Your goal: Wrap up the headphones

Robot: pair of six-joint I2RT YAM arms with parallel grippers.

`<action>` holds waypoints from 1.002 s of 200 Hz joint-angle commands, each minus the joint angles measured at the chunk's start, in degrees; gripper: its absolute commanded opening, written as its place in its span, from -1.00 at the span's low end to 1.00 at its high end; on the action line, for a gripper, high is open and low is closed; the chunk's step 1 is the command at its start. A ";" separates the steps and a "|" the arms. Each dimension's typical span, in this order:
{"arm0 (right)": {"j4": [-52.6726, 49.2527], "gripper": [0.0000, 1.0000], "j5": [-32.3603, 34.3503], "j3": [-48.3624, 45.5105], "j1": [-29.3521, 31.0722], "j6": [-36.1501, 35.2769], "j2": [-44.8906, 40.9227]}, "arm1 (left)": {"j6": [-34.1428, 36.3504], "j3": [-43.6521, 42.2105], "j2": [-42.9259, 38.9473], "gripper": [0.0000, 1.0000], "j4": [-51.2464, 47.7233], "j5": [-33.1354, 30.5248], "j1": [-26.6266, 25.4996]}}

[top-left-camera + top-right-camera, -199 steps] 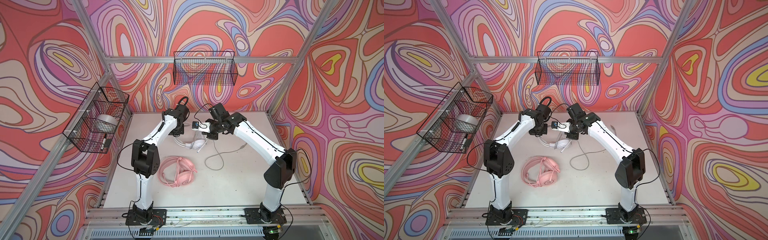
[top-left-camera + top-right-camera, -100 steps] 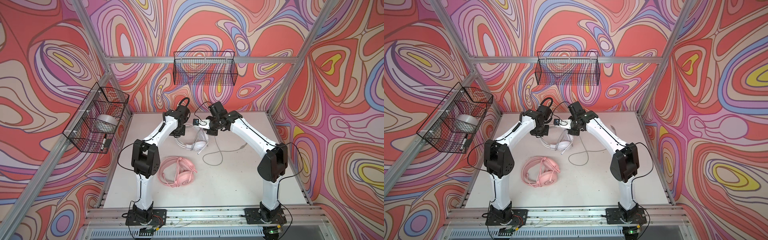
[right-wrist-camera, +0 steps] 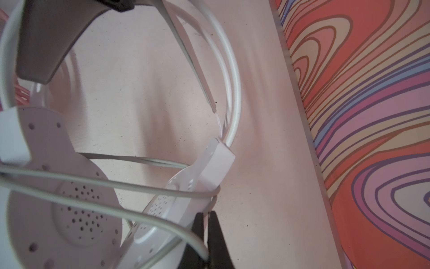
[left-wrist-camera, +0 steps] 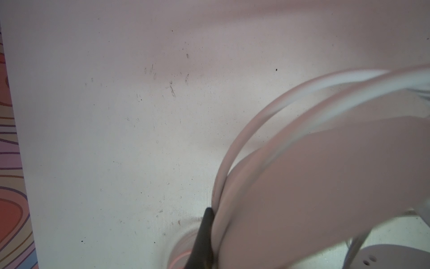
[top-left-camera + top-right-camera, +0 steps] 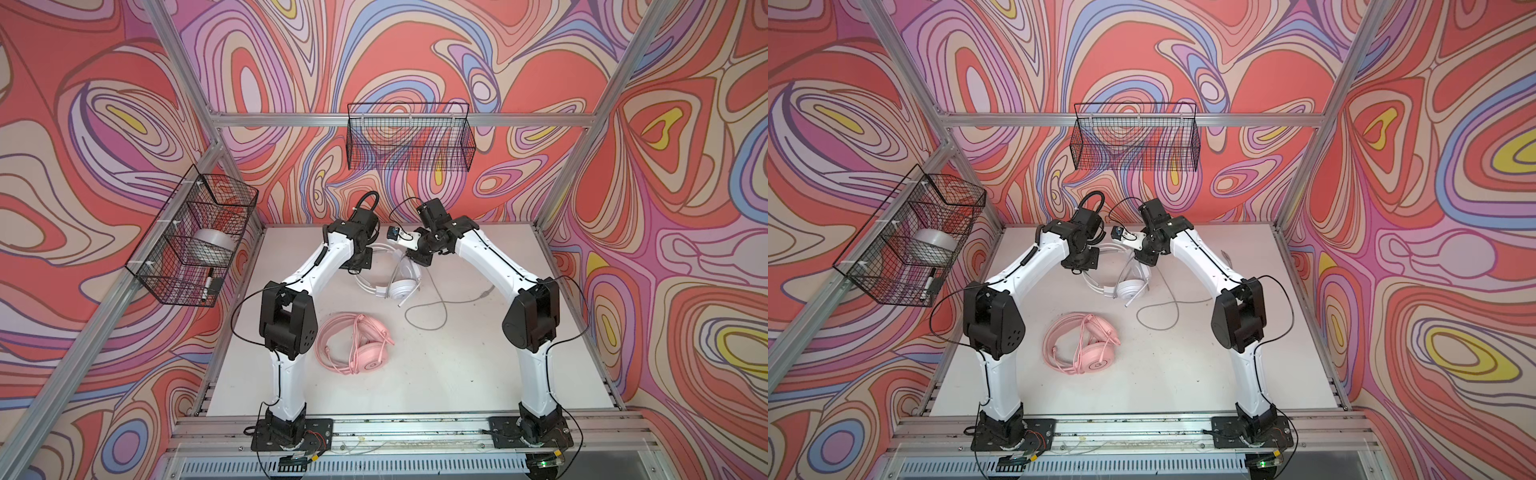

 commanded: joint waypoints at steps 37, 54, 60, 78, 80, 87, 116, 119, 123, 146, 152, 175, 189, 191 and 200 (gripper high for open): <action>2.44 -0.85 2.15 2.59 -3.01 6.54 3.05 | 2.78 -0.29 -2.50 -1.00 -2.13 2.10 -0.43; 1.42 -0.81 1.26 3.39 -3.68 7.94 3.80 | 2.81 -0.27 -2.41 -1.00 -2.20 2.34 -0.43; 1.01 -0.80 0.94 3.73 -3.99 8.45 4.16 | 2.75 -0.32 -2.39 -1.00 -2.22 2.37 -0.37; 0.35 -0.76 -0.01 4.24 -4.72 9.59 4.84 | 2.66 -0.41 -2.31 -1.00 -2.23 2.62 -0.40; 0.32 -0.76 -0.08 4.30 -4.80 9.76 4.85 | 2.66 -0.47 -2.32 -1.00 -2.25 2.63 -0.43; 0.30 -0.76 -0.46 4.38 -4.91 10.03 5.02 | 2.66 -0.46 -2.32 -1.00 -2.23 2.63 -0.43; 0.39 -0.71 -1.54 4.32 -5.62 11.38 5.39 | 2.64 -0.44 -2.23 -1.00 -2.36 2.72 -0.44; 0.39 -0.71 -1.51 4.31 -5.69 11.49 5.53 | 2.59 -0.43 -2.23 -1.00 -2.32 2.72 -0.42; 0.46 -0.71 -1.51 4.24 -5.78 11.82 5.63 | 2.57 -0.46 -2.23 -1.00 -2.32 2.78 -0.43; 0.35 -0.64 -3.14 3.96 -6.82 14.62 6.32 | 2.55 -0.43 -2.23 -1.00 -2.23 3.18 -0.43; 0.06 -0.63 -4.07 4.11 -7.23 15.51 6.64 | 2.48 -0.38 -2.23 -1.00 -2.23 3.37 -0.43; -0.33 -0.62 -6.52 3.85 -8.64 18.15 7.58 | 2.48 -0.50 -2.23 -1.00 -2.05 4.12 -0.37; 0.55 -0.62 -7.24 2.36 -9.02 18.98 7.58 | 2.44 -0.42 -2.22 -1.00 -1.89 4.78 -0.44; 0.78 -0.62 -7.33 2.02 -9.09 19.12 7.51 | 2.43 -0.43 -2.23 -1.00 -1.86 4.86 -0.42; 2.32 -0.62 -7.98 0.22 -9.22 20.06 7.04 | 2.39 -0.43 -2.23 -1.00 -1.72 5.37 -0.41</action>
